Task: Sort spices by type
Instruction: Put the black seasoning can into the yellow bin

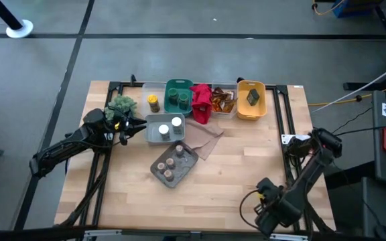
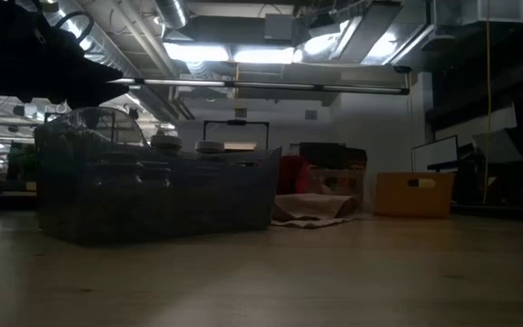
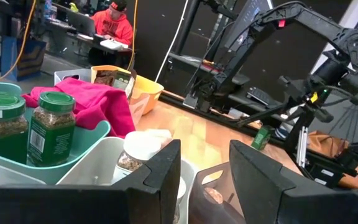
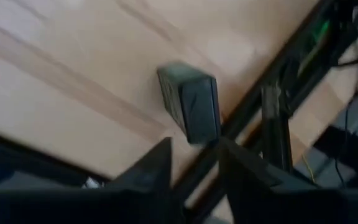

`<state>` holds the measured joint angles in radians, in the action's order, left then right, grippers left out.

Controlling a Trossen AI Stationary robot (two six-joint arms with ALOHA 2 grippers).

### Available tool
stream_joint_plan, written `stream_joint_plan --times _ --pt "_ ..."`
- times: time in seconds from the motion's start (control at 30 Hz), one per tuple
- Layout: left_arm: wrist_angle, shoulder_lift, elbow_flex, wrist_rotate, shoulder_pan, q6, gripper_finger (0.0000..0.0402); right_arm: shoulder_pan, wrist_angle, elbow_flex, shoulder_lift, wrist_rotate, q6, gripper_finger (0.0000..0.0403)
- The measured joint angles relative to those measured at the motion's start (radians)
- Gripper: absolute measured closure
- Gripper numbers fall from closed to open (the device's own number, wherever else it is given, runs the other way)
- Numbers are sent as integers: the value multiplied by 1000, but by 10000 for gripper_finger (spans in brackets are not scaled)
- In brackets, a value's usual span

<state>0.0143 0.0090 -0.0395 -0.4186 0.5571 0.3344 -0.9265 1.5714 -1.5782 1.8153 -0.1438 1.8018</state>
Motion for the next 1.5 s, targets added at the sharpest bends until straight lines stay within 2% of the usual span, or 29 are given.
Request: stream_joint_plan --times 0.1,0.2,0.37,0.63,0.93,1.2,1.5 --pt "0 0 0 0 0 0 274 20 0 0 0 -76 -7 219" --pt "2 0 0 0 0 0 274 26 0 1 0 -76 -31 169" --pt "2 0 0 0 0 -15 274 23 -2 7 0 -73 -102 127" --pt "3 0 0 0 0 -27 274 24 -13 117 0 -75 -215 131" --pt "3 0 0 0 0 -27 274 24 -215 240 0 -145 -240 154" --pt "3 0 0 0 0 -28 274 24 -202 298 -2 -147 -242 164" --pt "3 0 0 0 0 -30 274 24 -246 300 -1 -196 -291 165"
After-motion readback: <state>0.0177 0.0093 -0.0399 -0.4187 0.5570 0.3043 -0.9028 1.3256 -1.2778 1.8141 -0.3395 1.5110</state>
